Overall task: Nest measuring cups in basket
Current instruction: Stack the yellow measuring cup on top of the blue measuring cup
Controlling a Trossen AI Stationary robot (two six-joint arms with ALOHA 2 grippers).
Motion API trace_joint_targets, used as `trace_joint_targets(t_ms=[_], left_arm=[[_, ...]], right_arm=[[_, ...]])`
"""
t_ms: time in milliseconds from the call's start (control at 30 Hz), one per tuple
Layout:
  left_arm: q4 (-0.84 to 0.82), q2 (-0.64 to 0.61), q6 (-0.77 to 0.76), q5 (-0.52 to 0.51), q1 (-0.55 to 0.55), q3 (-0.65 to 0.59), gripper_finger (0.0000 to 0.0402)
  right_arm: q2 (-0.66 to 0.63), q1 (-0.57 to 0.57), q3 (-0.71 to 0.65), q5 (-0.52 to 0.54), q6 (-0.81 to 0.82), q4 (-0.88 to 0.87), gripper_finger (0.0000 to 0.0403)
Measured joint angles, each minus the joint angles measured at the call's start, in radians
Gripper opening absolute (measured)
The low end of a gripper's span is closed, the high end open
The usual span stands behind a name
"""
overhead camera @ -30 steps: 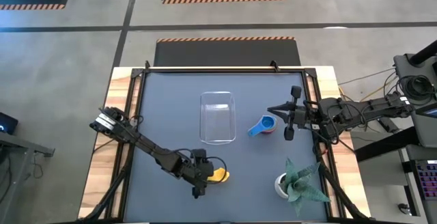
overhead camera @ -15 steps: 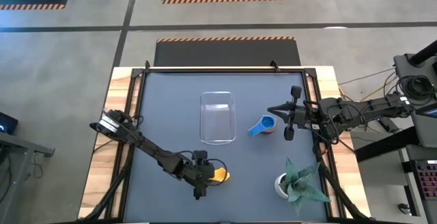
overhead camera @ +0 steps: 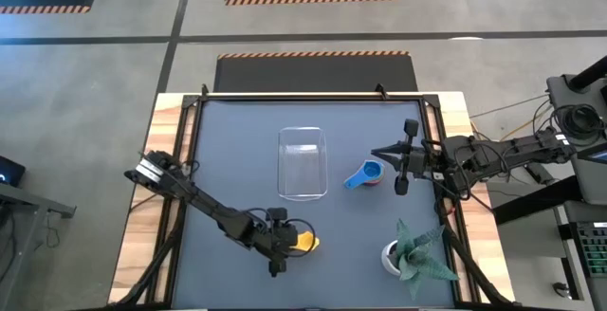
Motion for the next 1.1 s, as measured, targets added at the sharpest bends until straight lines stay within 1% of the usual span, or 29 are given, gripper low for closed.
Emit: trace_joint_targets(t_ms=[167, 300, 500, 633, 800, 933, 1100], left_arm=[[-0.113, -0.045, 0.018, -0.013, 0.001, 0.035, 0.0147], [-0.211, -0.075, 0.041, -0.016, 0.011, 0.087, 0.0145], [-0.437, -0.078, 0.096, -0.019, 0.043, 0.24, 0.0153], [-0.547, -0.078, 0.164, -0.058, 0.079, 0.349, 0.0152], [-0.549, -0.079, 0.219, -0.069, 0.139, 0.425, 0.0151], [-0.517, -0.079, 0.246, -0.07, 0.192, 0.435, 0.0151], [-0.436, -0.079, 0.283, -0.069, 0.254, 0.437, 0.0151]], right_arm=[[-0.001, 0.0, 0.0, 0.0, 0.0, 0.0, 0.0009], [-0.002, 0.0, 0.0, 0.0, 0.002, 0.0, 0.0009], [-0.012, 0.0, 0.0, 0.002, 0.018, 0.0, 0.0009], [-0.038, 0.0, 0.0, 0.0, 0.038, -0.013, 0.0009], [-0.084, 0.001, 0.0, -0.002, 0.065, -0.062, 0.0009], [-0.109, 0.001, -0.001, -0.003, 0.082, -0.078, 0.0009], [-0.117, 0.001, -0.003, -0.006, 0.087, -0.09, 0.0009]])
